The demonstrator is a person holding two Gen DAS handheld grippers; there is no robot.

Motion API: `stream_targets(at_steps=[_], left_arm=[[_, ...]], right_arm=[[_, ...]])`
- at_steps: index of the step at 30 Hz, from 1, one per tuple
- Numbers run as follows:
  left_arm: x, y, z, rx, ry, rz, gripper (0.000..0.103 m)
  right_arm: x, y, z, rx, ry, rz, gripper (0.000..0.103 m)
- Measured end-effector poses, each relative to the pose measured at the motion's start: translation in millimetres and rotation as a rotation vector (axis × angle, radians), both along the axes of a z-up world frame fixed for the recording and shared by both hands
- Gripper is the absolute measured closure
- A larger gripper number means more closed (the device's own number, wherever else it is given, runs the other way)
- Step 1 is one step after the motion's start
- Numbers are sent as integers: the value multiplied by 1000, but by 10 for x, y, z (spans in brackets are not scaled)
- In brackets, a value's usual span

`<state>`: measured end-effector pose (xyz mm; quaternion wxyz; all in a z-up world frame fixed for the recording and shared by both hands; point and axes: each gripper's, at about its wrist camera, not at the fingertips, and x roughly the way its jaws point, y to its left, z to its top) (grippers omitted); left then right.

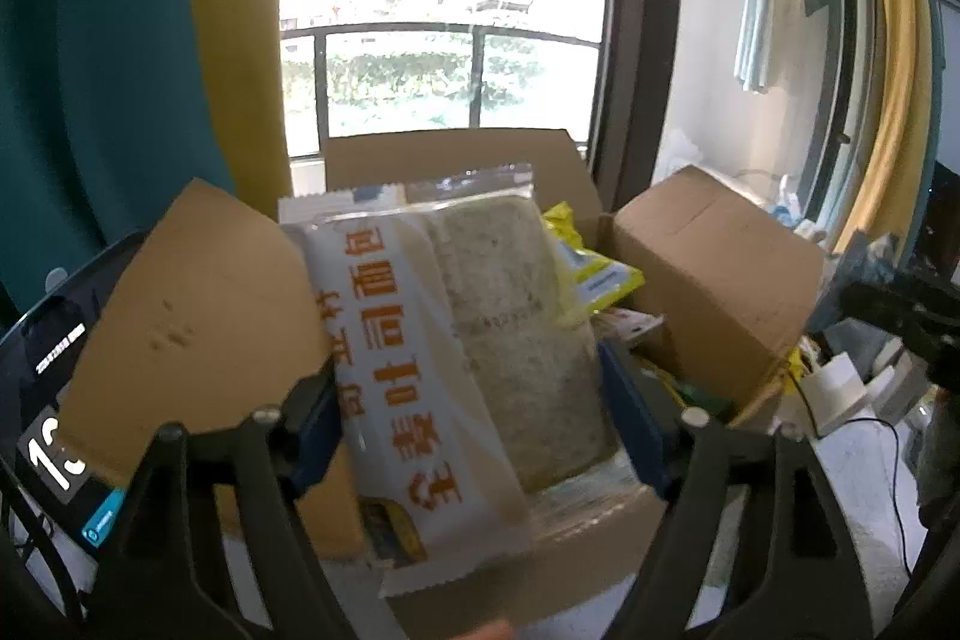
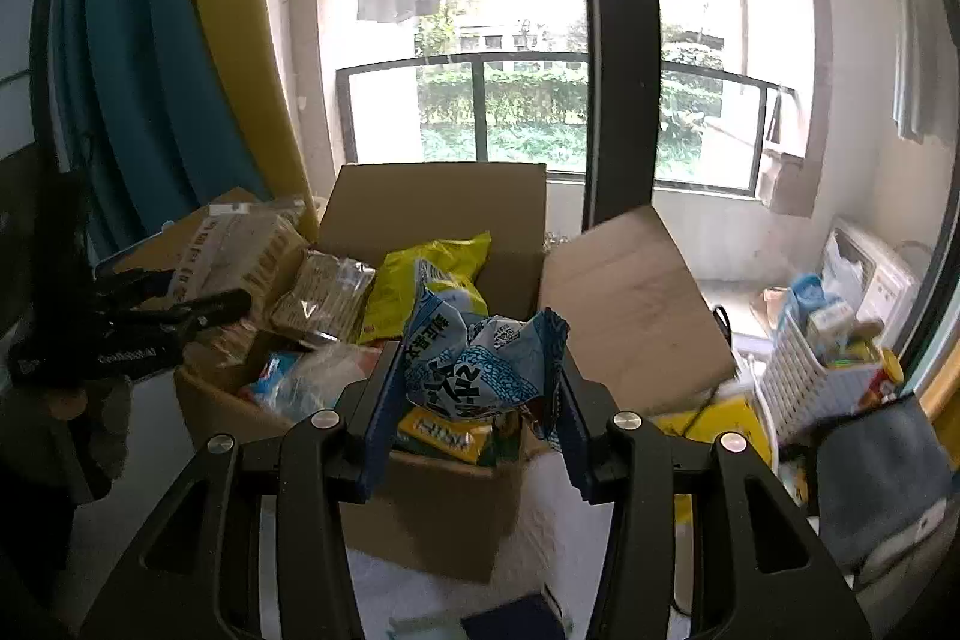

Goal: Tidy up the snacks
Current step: 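Carry both bags over the cardboard box and release them inside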

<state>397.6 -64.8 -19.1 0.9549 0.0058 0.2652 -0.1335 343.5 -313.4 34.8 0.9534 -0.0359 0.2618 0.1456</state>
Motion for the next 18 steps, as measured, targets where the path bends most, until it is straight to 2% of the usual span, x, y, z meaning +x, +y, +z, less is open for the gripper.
stream_targets(at_steps=[3,7,9,11,18], left_arm=[[65,38,4,-9,-16,19,10],[63,147,36,-57,-31,43,10],[64,174,53,-67,-26,41,10],[27,198,90,-69,-38,45,10],[-131,299,229,-92,-65,57,10]], right_arm=[[144,70,8,-4,-6,-3,54],[304,164,-9,4,-18,-3,50],[370,235,-31,-7,-31,4,34],[421,306,-66,-28,-34,7,27],[293,329,-108,-41,-23,-15,26]])
